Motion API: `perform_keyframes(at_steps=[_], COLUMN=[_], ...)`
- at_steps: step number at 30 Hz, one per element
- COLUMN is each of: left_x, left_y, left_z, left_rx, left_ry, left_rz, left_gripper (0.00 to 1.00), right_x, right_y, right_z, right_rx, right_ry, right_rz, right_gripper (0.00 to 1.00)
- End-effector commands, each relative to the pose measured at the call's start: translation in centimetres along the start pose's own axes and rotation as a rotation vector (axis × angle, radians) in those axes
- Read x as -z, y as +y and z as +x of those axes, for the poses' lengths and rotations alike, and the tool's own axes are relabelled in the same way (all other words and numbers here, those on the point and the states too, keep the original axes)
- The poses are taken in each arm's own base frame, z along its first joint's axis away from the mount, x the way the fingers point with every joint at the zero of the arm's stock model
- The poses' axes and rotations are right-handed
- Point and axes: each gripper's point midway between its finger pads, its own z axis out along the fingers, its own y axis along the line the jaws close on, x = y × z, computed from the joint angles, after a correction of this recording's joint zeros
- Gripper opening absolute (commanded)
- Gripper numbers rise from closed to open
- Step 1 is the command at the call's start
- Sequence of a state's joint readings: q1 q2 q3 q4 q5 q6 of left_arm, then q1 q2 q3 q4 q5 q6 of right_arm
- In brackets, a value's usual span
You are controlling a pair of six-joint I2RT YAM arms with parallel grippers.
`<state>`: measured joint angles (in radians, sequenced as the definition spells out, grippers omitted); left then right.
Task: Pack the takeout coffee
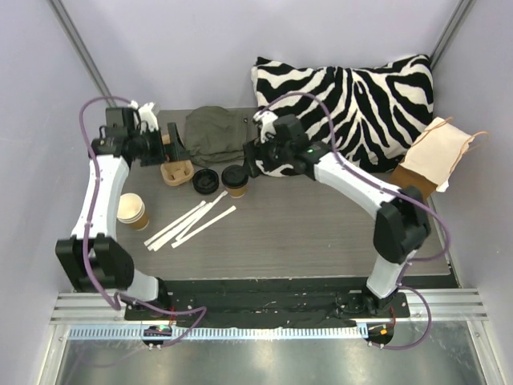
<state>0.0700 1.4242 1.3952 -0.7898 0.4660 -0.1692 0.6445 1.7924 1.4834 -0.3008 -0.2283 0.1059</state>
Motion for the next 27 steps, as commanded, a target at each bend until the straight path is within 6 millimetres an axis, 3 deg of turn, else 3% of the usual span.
perform_keyframes(at_steps=[1, 2, 6, 8, 10, 15, 17, 27], left_x=[-0.6, -1.5, -3.5, -4.7, -6.4, -10.1, -10.7, -14.8], left_y=[3.7, 4.5, 5.3, 5.2, 6.4, 6.2, 6.9, 6.8], left_z=[-2.3, -1.4, -1.7, -1.9, -1.5, -0.3, -0.6, -1.6], left_rx=[-0.154, -0.136, -0.110, -0.080, -0.057, -0.042, -0.056, -0.104], left_ry=[0.081, 0.140, 0.154, 0.156, 0.179, 0.213, 0.192, 0.185], left_rz=[-0.145, -0.155, -0.171, -0.213, -0.297, -0.375, -0.456, -0.547], left_gripper=[0.95, 0.91, 0.65, 0.62, 0.56, 0.53, 0.52, 0.49], right_x=[4.1, 4.5, 5.7, 5.6, 5.6, 5.6, 5.6, 5.4], right_y=[1.9, 2.1, 2.6, 2.5, 2.5, 2.2, 2.1, 2.2], right_z=[-1.1, -0.6, -0.6, -0.6, -0.5, -0.2, 0.3, 1.4], right_rx=[0.047, 0.021, -0.020, -0.032, -0.039, -0.082, -0.090, -0.116], right_ry=[-0.005, 0.011, -0.006, -0.006, -0.006, -0.013, -0.005, 0.016], right_rz=[-0.066, -0.065, -0.069, -0.057, -0.057, -0.037, -0.031, -0.043], right_gripper=[0.93, 0.93, 0.93, 0.93, 0.93, 0.93, 0.93, 0.94])
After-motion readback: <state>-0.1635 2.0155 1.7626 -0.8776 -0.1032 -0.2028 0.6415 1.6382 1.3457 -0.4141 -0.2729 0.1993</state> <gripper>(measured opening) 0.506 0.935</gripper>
